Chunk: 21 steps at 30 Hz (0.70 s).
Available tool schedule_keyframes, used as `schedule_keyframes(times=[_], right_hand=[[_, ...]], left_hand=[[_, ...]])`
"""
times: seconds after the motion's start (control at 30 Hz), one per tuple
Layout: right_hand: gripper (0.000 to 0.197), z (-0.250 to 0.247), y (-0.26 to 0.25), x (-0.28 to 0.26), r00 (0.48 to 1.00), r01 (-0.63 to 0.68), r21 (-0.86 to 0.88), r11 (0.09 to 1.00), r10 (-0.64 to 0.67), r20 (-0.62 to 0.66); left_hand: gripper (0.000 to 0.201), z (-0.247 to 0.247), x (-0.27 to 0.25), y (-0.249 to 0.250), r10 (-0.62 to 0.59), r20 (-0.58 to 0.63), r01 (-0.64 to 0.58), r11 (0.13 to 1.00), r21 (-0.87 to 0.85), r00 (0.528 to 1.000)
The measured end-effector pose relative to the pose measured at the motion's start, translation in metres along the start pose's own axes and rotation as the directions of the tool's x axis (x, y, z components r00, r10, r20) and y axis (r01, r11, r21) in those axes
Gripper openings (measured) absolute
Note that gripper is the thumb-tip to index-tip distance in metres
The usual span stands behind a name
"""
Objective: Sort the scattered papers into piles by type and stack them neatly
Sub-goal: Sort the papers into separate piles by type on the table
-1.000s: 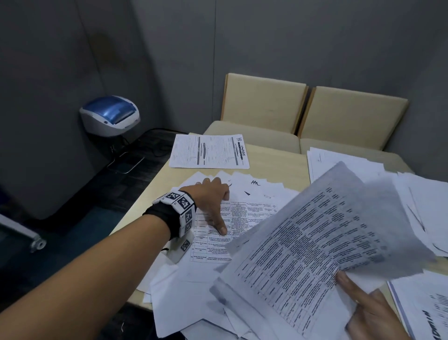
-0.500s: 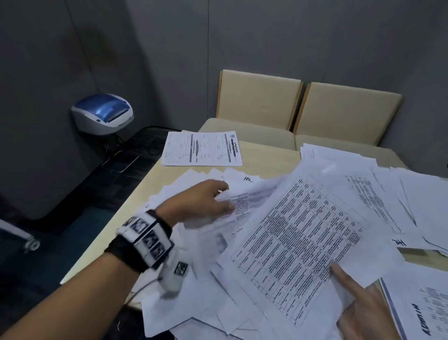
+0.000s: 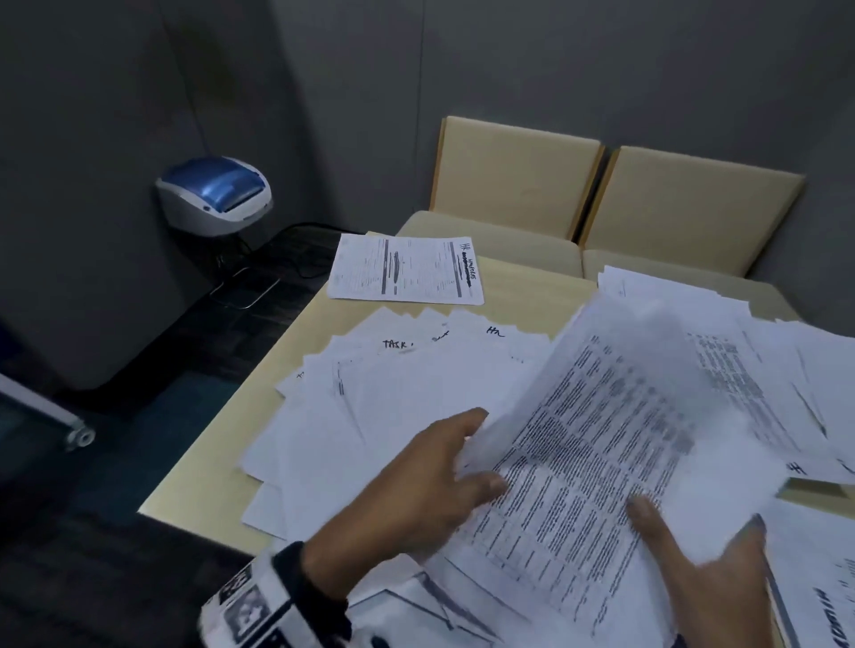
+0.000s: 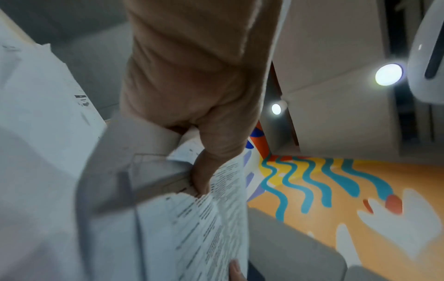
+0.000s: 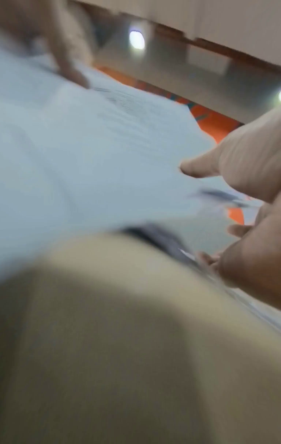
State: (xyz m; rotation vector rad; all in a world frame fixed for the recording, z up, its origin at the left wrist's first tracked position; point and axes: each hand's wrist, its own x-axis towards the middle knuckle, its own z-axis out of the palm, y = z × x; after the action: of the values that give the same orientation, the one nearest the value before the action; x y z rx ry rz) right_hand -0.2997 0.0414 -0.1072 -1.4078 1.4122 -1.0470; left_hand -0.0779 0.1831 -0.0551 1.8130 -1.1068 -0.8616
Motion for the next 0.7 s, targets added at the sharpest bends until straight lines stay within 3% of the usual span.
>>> schedule_keyframes(times=[0.1,0.17,0.23,0.3,0.37,0.47,0.53,0.6,0.7], right_hand=[[0.079,-0.009,-0.017,-0.002,0.993,-0.079,0.266,0.961,0.051,0.108],[0.058,-0.013,-0.033,-0.007,0.984,-0.042,0.29,0.956,-0.01,0.176],[0.026,-0.013,-0.056,-0.011,0.97,0.075,0.232,0.97,-0.125,0.206],[0.026,-0.011,-0.082,-0.016,0.949,0.227,0.209,0.951,-0.264,0.171],[0.011,-0.009,-0.102,-0.016,0.905,0.354,0.232,0.906,-0.394,0.157],[0.019,-0.007,-0.119,-0.011,0.831,0.486,0.282,0.828,-0.537,0.146],[0.032,-0.005,-0.125,-0.01,0.813,0.485,0.345,0.804,-0.56,0.161],[0.044,-0.005,-0.113,-0.008,0.831,0.404,0.4,0.822,-0.513,0.215],[0.049,-0.001,-0.089,-0.014,0.871,0.281,0.366,0.887,-0.396,0.291]], left_hand=[[0.032,-0.008,-0.013,0.0,0.049,0.037,-0.04,0.975,-0.22,0.998],[0.034,-0.01,-0.017,0.006,0.099,0.086,-0.079,0.974,-0.213,0.991],[0.035,-0.009,-0.017,0.013,0.147,0.072,-0.136,0.981,-0.139,0.986],[0.031,-0.01,-0.015,0.022,0.17,-0.036,-0.173,0.977,-0.128,0.985],[0.029,-0.012,-0.014,0.031,0.207,-0.141,-0.232,0.952,-0.199,0.968],[0.033,-0.022,-0.016,0.042,0.265,-0.208,-0.318,0.903,-0.29,0.942],[0.04,-0.03,-0.017,0.042,0.288,-0.261,-0.359,0.888,-0.288,0.921],[0.048,-0.034,-0.018,0.038,0.255,-0.281,-0.344,0.875,-0.34,0.925],[0.059,-0.03,-0.019,0.033,0.211,-0.202,-0.276,0.881,-0.384,0.956]])
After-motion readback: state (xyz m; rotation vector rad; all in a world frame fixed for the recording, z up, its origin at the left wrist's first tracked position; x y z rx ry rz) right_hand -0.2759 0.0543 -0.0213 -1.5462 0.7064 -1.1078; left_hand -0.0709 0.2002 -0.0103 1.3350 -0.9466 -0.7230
